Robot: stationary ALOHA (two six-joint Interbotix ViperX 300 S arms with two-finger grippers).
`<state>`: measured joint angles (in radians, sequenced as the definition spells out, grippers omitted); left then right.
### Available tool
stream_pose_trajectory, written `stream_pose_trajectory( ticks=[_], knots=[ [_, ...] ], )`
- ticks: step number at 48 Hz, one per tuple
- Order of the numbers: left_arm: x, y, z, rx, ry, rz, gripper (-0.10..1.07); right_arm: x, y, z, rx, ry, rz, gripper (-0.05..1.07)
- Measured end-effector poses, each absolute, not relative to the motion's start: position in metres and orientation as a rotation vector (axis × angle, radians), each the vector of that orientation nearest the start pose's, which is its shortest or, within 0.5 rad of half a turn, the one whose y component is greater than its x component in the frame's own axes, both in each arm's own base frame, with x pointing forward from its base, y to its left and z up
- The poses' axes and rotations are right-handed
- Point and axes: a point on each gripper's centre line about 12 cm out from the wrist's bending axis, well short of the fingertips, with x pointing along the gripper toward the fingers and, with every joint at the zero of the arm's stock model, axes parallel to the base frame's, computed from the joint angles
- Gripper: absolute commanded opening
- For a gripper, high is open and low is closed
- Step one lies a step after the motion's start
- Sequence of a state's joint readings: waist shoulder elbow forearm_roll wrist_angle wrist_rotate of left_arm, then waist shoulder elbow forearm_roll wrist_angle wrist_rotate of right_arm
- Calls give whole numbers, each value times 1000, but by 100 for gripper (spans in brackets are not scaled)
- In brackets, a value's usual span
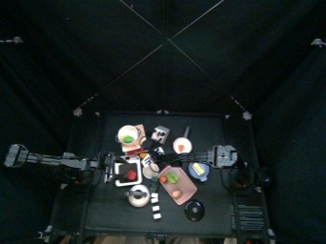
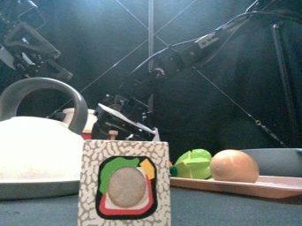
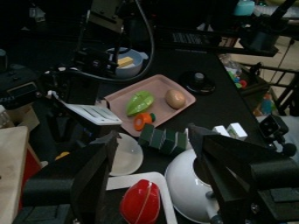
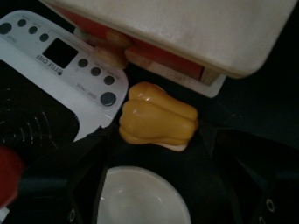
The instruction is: Grab squash
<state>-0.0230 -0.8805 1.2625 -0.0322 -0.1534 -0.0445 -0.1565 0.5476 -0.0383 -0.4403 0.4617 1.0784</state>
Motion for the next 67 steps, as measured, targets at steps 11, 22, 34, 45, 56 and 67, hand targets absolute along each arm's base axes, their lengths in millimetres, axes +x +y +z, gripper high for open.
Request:
stream_pose_trajectory(
  ticks=[11, 22, 34, 45, 56, 67],
  knots=[
    [200, -4, 225, -73, 229, -9, 98, 531, -108, 111, 609, 788, -630, 103],
    [200, -4, 225, -73, 229, -9, 98, 532, -114, 113, 613, 777, -638, 98],
    [200, -4, 225, -73, 229, -9, 98, 534, -117, 113, 601, 774, -640, 88],
    [200, -4, 225, -73, 229, -9, 98, 531, -114, 112, 592, 805, -661, 88],
    [200, -4, 224, -73, 232, -9, 98, 529, -94, 122, 551, 826, -645, 87],
    [199, -4, 222, -73, 237, -9, 98, 523, -75, 140, 531, 814, -607, 87]
  ],
)
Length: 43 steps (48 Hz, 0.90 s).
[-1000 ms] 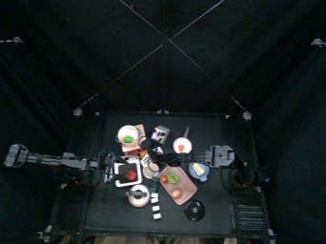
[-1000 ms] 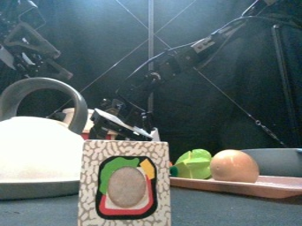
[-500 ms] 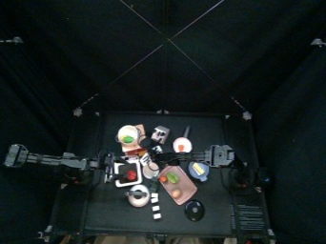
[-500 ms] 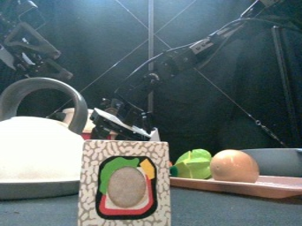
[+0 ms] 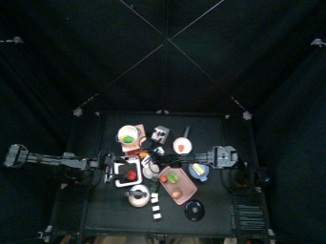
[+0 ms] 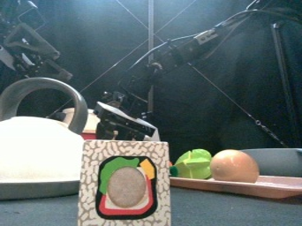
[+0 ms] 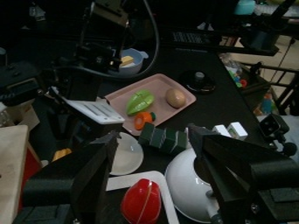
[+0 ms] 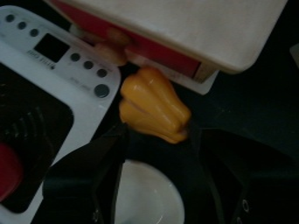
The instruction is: Grab squash
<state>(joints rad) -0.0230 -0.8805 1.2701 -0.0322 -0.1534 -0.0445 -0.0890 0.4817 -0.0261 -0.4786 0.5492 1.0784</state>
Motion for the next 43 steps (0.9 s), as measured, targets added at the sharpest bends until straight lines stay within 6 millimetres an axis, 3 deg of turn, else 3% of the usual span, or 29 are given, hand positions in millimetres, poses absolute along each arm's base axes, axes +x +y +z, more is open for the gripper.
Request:
stream_pose_trajectory(
  ticks=[21, 30, 43],
  knots=[
    [199, -4, 222, -73, 240, -9, 98, 518, -71, 135, 537, 795, -565, 89],
    [199, -4, 221, -73, 240, -9, 98, 516, -73, 148, 493, 771, -555, 97],
    [199, -4, 221, -73, 240, -9, 98, 516, -82, 145, 428, 770, -560, 102]
  ],
)
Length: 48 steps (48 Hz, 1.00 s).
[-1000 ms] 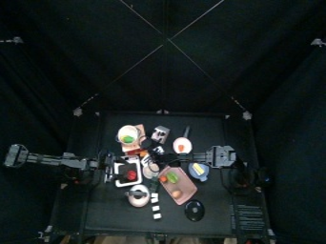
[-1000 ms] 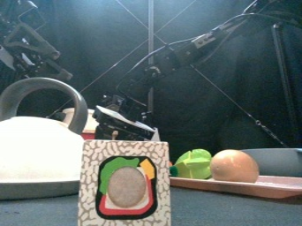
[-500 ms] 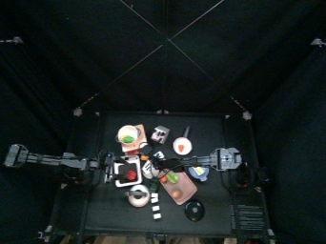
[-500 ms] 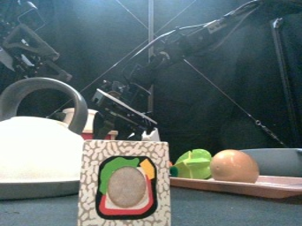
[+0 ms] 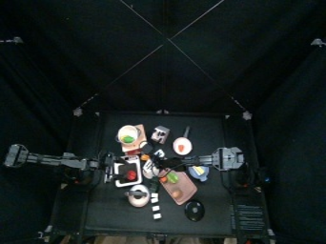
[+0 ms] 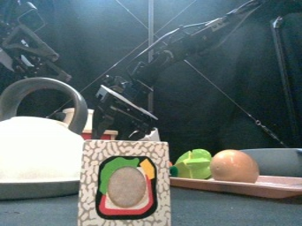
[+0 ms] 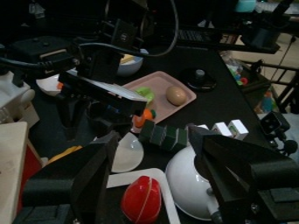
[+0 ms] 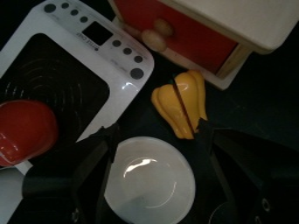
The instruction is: Grab squash
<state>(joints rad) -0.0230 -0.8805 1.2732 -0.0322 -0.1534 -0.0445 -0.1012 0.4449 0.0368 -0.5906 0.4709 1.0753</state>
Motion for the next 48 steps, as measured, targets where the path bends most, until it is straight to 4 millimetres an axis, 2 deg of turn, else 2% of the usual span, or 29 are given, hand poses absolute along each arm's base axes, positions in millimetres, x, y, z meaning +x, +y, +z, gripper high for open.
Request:
stream_pose_trajectory(
  ticks=[13, 33, 38, 48],
  knots=[
    [198, -4, 221, -73, 241, -9, 98, 518, -98, 119, 398, 783, -559, 102],
    [198, -4, 221, -73, 241, -9, 98, 518, -105, 107, 400, 796, -568, 100],
    [198, -4, 221, -73, 241, -9, 98, 518, -106, 107, 400, 794, -568, 95],
    [198, -4, 220, -73, 243, -7, 98, 518, -105, 108, 398, 794, -566, 74]
  ],
)
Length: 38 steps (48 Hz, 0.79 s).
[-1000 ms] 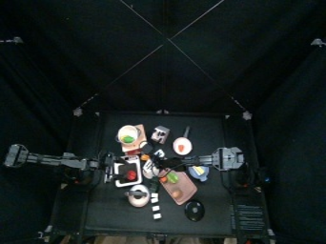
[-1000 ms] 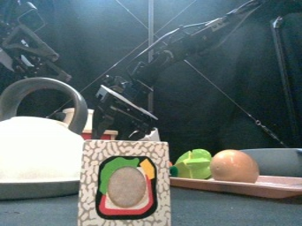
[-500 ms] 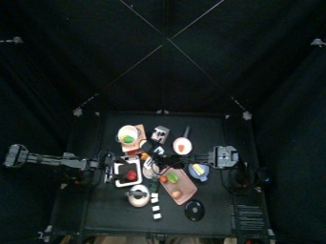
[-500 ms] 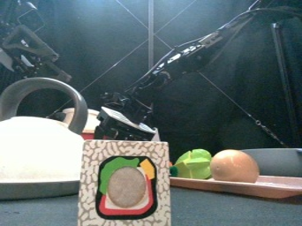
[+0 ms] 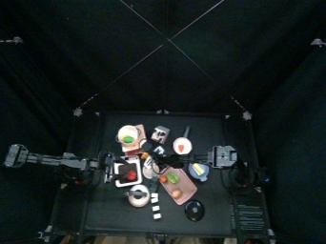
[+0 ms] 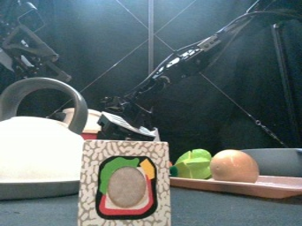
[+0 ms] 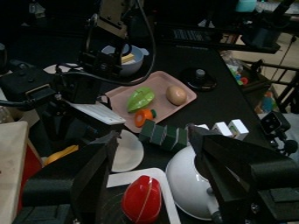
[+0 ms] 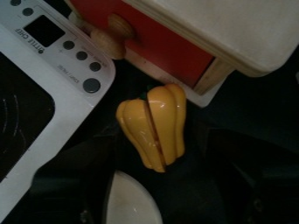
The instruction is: Grab squash
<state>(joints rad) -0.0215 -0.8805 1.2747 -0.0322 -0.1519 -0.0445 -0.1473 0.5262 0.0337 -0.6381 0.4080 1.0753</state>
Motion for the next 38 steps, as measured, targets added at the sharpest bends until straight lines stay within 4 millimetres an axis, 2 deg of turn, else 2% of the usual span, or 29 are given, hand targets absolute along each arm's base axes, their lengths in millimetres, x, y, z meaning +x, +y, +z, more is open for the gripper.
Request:
stream_pose_trajectory(
  ticks=[13, 25, 38],
  knots=[
    [199, -4, 221, -73, 241, -7, 98, 517, -104, 110, 397, 800, -574, 73],
    [198, -4, 221, -73, 241, -7, 98, 517, -92, 142, 380, 758, -553, 73],
    [198, -4, 220, -73, 243, -7, 98, 517, -89, 141, 387, 764, -552, 73]
  ],
)
